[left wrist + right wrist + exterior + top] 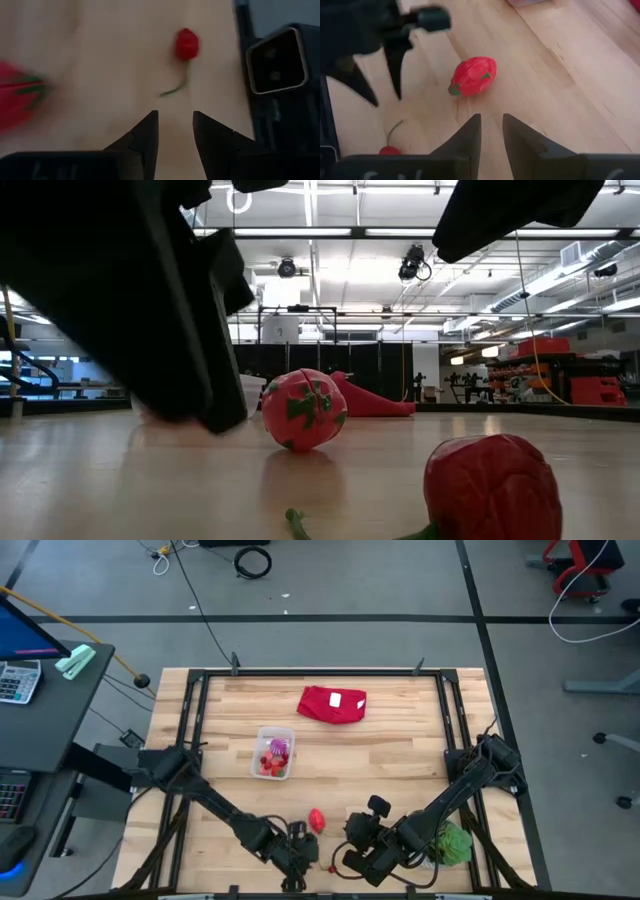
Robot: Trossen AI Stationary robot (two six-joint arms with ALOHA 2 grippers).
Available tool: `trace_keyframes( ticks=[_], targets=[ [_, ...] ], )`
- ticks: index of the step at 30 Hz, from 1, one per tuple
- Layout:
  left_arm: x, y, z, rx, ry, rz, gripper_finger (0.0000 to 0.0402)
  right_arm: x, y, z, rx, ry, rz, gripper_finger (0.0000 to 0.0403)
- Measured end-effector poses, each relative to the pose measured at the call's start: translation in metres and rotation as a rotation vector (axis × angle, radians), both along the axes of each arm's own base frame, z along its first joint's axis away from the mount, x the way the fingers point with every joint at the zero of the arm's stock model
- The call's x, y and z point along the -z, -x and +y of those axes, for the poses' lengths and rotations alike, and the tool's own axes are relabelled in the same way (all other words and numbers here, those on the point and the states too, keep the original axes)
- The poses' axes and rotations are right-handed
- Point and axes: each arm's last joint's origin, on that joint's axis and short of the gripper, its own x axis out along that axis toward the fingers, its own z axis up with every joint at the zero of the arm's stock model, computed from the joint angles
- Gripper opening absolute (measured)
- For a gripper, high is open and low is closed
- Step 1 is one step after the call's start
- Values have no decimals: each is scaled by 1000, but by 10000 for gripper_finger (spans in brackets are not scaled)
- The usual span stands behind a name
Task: Pick and placing Produce into tupperware
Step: Put the red cherry in the transparent bin
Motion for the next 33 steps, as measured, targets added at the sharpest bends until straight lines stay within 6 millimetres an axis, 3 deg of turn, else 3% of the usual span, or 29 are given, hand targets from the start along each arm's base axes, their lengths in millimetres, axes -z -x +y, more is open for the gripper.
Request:
trace_keyframes(
  ticks=[5,22,33],
  targets=[
    [16,-3,-7,34,-16,-26,130,0,-2,-2,-10,19,4,87],
    [5,-20,-18,12,57,-290,133,0,2,3,-29,19,6,84],
    [35,-36,-4,-83,71,-257,150,0,2,2,-70,57,26,84]
  ],
)
